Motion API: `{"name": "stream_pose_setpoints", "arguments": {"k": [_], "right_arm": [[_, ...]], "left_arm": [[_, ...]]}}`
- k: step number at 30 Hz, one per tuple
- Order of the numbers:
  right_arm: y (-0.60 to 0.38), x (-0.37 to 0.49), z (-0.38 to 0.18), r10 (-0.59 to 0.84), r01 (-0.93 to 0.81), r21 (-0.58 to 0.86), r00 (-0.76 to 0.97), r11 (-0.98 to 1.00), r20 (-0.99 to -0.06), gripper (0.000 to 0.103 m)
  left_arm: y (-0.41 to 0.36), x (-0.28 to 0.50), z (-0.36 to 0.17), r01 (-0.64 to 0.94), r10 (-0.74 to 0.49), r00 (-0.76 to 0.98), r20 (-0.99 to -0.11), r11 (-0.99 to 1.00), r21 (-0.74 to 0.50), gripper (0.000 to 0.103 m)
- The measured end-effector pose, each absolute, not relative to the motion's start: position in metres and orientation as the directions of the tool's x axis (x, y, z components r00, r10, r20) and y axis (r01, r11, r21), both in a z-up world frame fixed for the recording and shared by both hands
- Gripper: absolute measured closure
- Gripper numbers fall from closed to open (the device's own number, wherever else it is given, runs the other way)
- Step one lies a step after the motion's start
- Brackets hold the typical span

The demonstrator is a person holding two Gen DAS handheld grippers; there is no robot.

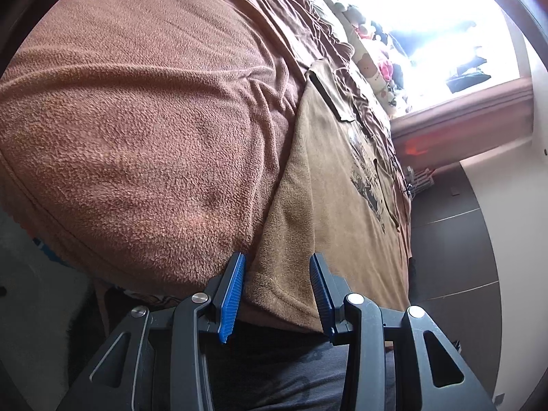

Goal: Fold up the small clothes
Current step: 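Close both grippers on the hem of the tan t-shirt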

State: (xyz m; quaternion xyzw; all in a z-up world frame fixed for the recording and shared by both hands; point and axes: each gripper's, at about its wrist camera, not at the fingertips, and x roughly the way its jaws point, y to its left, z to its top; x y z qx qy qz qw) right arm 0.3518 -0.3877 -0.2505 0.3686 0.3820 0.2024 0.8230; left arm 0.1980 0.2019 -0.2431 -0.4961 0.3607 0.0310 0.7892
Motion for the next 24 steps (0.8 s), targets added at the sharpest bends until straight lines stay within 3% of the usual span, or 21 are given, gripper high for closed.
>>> {"name": "stream_pose_setpoints", "arguments": {"k": [16,19,24], "right_arm": [[-0.384,0.360,-0.252,0.615,-0.037,0.763,0.619,0.645,-0.489,0.101],[-0.383,0.359,-0.251,0.613,-0.039,0.763,0.622,0.645,-0.487,0.101],[-0.385,0.357,-0.251,0.615,-0.041,0.766,0.624,0.641,-0.482,0.101]], "left_arm": [[0.195,0.197,-0.252,-0.384,-0.361,0.763,-0.537,0.414,-0.825,0.065],[0.196,0.193,-0.253,-0.412,-0.335,0.756,-0.562,0.424,-0.807,0.079],[0.207,0.184,-0.263,-0.445,-0.317,0.771,-0.552,0.351,-0.824,0.093]]}}
